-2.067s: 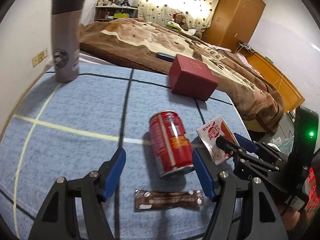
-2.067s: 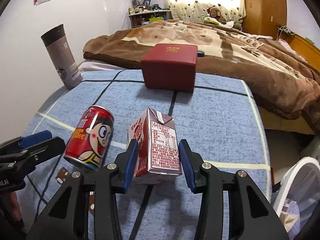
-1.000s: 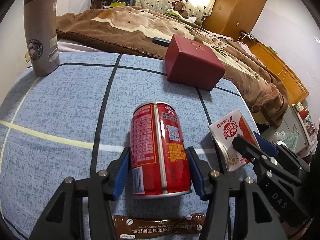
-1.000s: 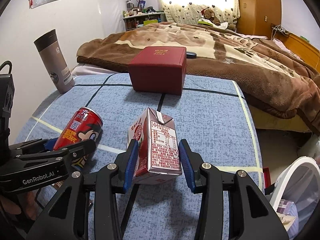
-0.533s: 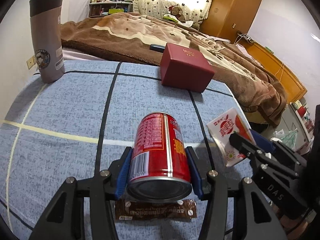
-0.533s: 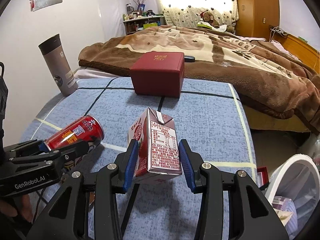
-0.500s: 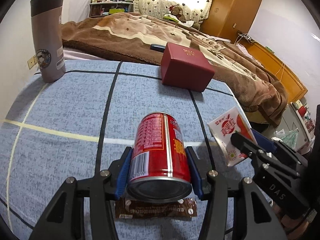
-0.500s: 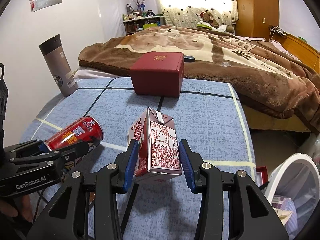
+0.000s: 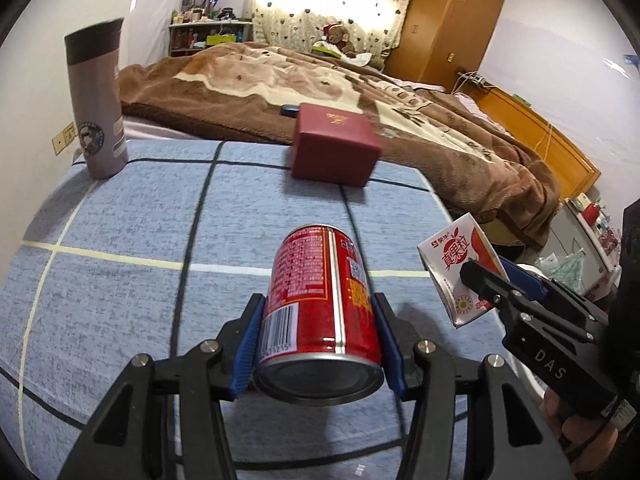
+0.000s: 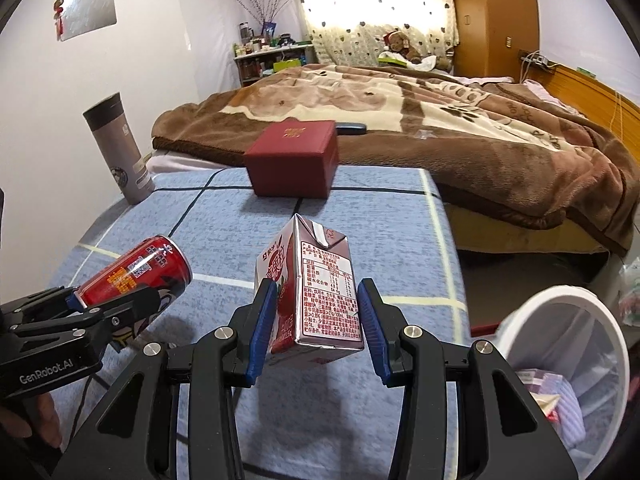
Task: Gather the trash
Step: 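Grasp the red can with the left tool while the right tool grasps the pink strawberry carton, then carry the can and carton over the wastebasket and open both tools, then move both open tools back toward the remaining trash on the table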
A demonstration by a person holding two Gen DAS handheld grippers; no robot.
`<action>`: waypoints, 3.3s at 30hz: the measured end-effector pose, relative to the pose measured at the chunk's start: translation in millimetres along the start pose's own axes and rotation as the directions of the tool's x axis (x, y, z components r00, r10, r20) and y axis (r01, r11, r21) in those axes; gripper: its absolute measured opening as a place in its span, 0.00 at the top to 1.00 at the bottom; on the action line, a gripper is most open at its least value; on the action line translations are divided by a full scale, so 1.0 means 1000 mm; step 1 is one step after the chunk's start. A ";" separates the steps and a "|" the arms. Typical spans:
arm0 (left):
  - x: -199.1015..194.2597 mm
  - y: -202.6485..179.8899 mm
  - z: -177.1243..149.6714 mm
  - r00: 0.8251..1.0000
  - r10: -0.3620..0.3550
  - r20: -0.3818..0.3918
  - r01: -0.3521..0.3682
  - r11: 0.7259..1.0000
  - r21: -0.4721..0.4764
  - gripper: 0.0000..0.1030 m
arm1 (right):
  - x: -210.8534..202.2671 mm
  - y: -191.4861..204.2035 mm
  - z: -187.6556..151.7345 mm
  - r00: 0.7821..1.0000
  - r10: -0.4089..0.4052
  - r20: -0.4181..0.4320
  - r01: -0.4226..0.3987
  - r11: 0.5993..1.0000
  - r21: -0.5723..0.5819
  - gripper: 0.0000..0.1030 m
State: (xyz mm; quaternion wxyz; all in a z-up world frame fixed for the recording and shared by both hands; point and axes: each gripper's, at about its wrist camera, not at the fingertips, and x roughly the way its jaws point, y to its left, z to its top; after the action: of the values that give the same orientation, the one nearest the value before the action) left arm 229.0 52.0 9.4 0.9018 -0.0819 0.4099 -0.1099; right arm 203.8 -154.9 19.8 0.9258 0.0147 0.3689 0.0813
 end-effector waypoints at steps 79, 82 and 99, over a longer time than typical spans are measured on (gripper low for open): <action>0.010 -0.240 -0.053 0.966 -0.243 -0.086 0.258 0.917 0.304 0.35 | -0.081 -0.189 -0.088 0.958 -0.283 -0.050 0.286 0.920 0.267 0.43; 0.002 -0.229 -0.054 0.971 -0.228 -0.070 0.239 0.924 0.298 0.34 | -0.083 -0.181 -0.087 0.961 -0.274 -0.035 0.274 0.926 0.259 0.43; -0.054 -0.125 -0.091 0.997 -0.042 0.062 0.026 0.971 0.239 0.32 | -0.083 -0.108 -0.088 0.993 -0.102 0.059 0.091 0.982 0.165 0.43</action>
State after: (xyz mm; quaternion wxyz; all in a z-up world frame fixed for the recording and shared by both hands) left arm 109.1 -59.5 18.9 0.9163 0.0163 0.3618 -0.1708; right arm 99.7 -277.8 3.1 0.9362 0.0745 0.3433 0.0055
